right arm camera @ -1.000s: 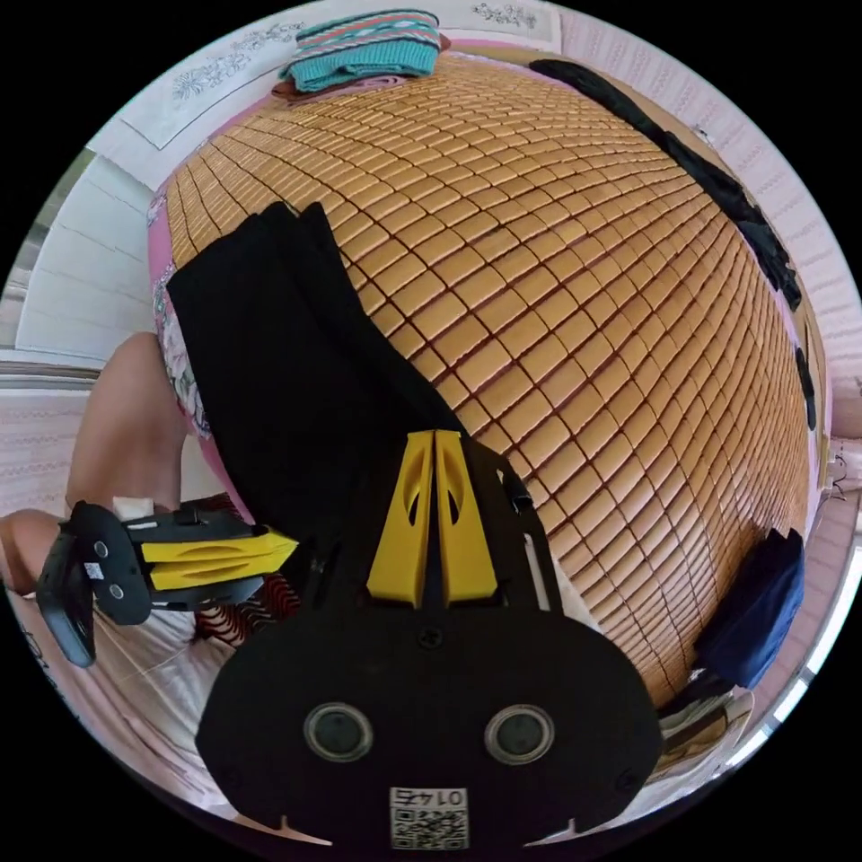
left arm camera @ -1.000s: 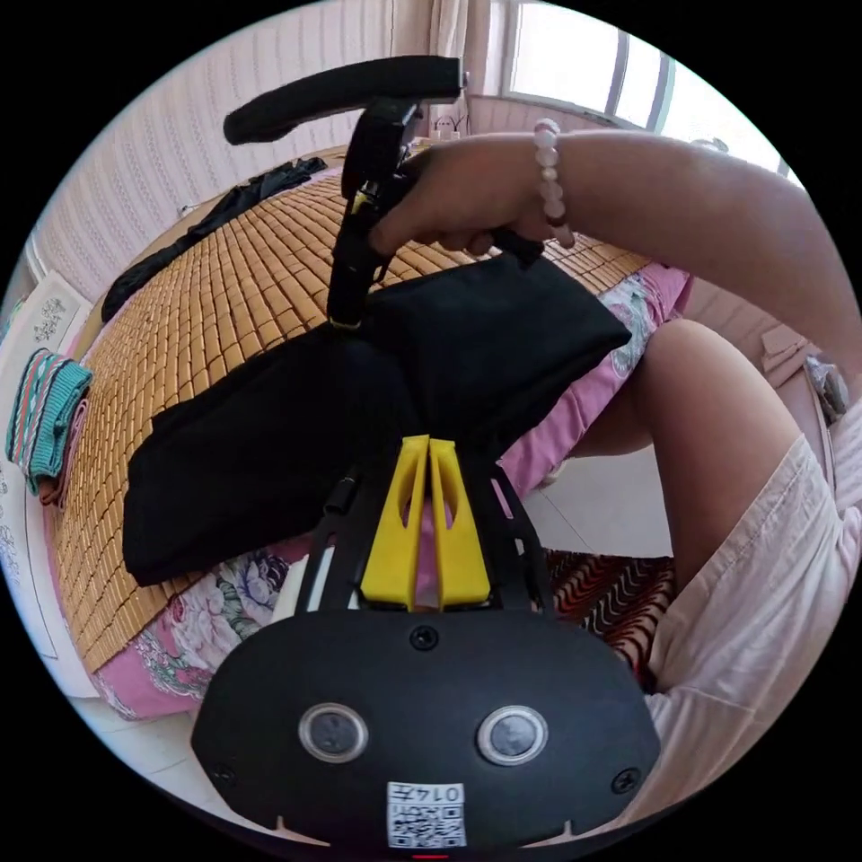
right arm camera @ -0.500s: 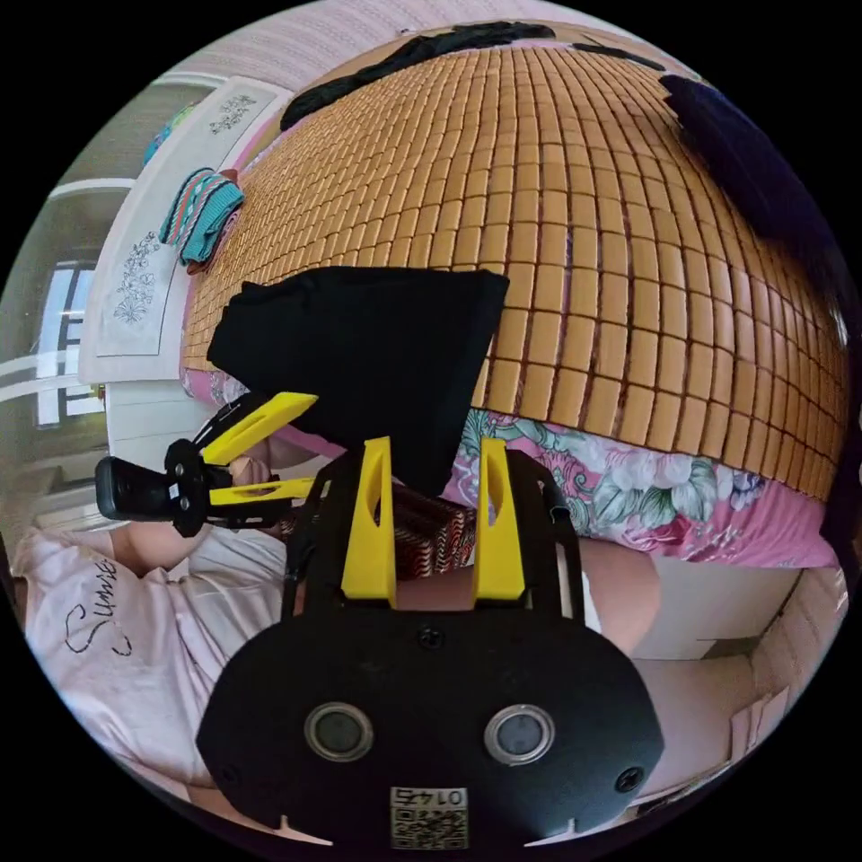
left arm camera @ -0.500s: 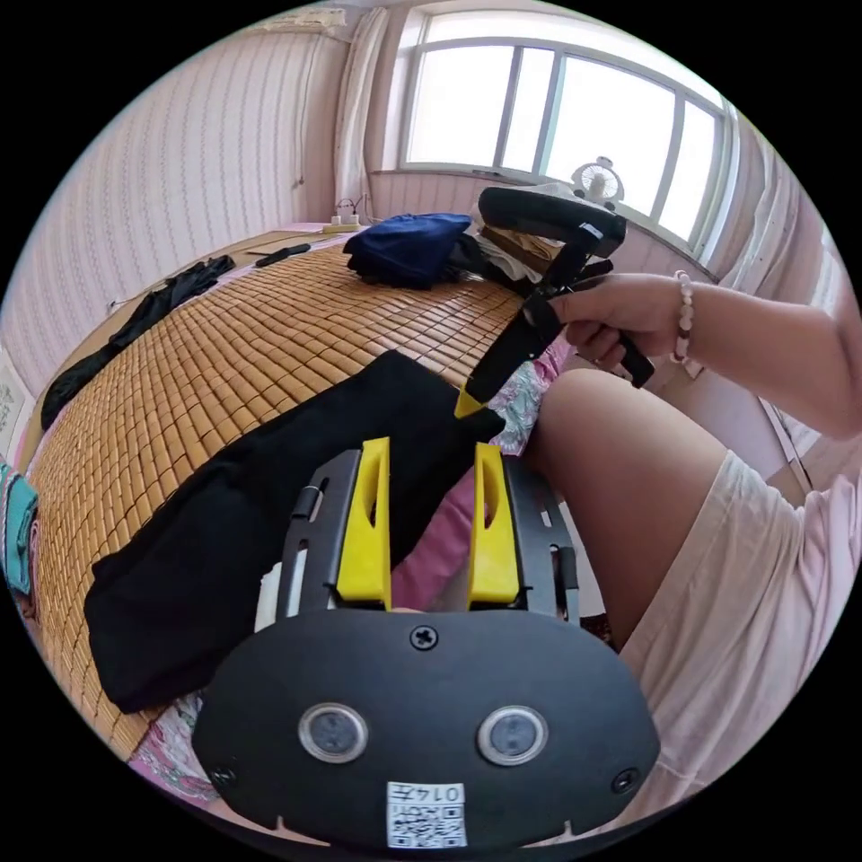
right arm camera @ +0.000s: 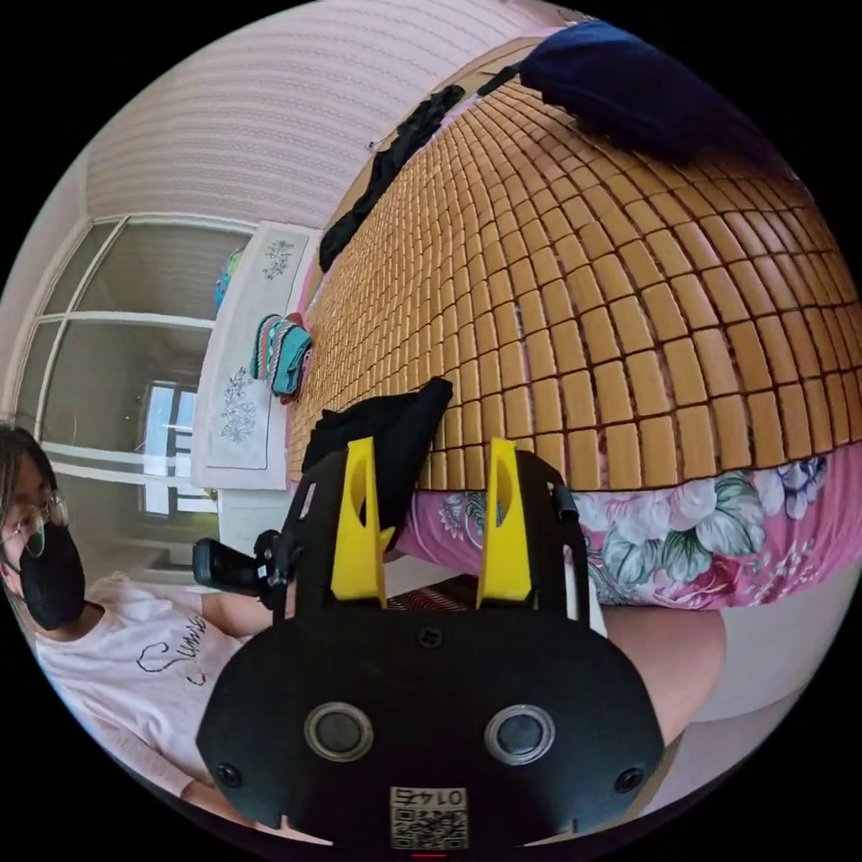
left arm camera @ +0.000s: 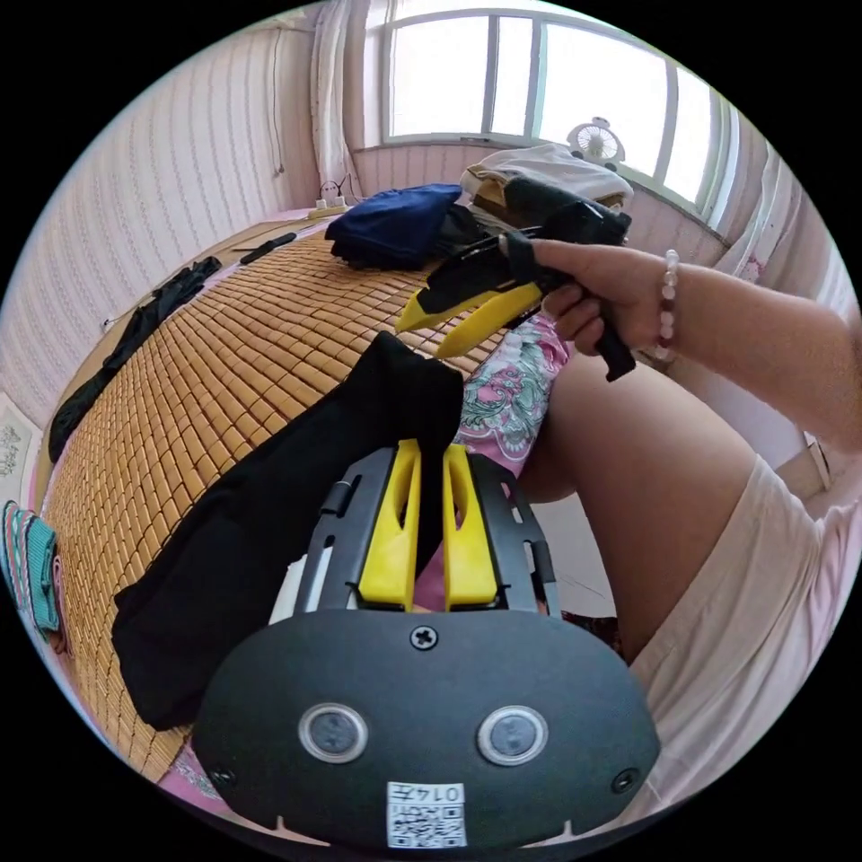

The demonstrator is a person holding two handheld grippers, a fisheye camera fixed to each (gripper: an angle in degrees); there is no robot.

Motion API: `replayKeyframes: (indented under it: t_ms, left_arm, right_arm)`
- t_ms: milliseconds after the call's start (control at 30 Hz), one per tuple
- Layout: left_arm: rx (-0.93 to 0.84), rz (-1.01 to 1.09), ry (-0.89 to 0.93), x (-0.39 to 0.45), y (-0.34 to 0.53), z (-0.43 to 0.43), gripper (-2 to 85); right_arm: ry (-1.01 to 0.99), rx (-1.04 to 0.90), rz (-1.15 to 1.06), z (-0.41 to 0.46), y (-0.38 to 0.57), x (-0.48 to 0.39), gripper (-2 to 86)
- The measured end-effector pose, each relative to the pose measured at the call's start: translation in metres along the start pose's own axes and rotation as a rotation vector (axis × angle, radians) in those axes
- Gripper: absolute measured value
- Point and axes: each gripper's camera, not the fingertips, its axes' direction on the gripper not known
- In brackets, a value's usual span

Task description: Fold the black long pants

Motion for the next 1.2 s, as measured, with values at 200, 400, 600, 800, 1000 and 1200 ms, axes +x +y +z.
replayKeyframes:
  t_ms: [200, 400, 600, 800, 1000, 1200]
  left_arm:
    - [0.051, 0.01, 0.082, -0.001, -0.005, -0.013, 3.9]
    - [0.317, -0.066, 0.276, -0.01, -0.045, -0.035, 4.0]
    - [0.352, -0.237, 0.301, -0.07, -0.018, -0.063, 4.8]
    - [0.116, -0.499, 0.139, -0.138, 0.087, -0.092, 6.4]
    - [0.091, -0.671, 0.087, -0.176, 0.121, -0.093, 6.4]
    - [0.128, -0.76, 0.149, -0.231, 0.091, -0.051, 9.7]
  right_arm:
    - [-0.292, 0.069, -0.017, -0.021, 0.003, 0.028, 3.8]
    - [-0.494, 0.351, -0.088, -0.128, 0.035, 0.037, 2.5]
    - [-0.417, 0.243, -0.31, -0.113, 0.019, -0.043, 3.4]
    - [-0.371, -0.131, -0.417, 0.032, 0.006, -0.094, 8.6]
    - [0.166, -0.201, -0.452, 0.019, 0.055, -0.078, 6.9]
    - [0.394, -0.323, -0.51, 0.034, 0.088, -0.082, 4.6]
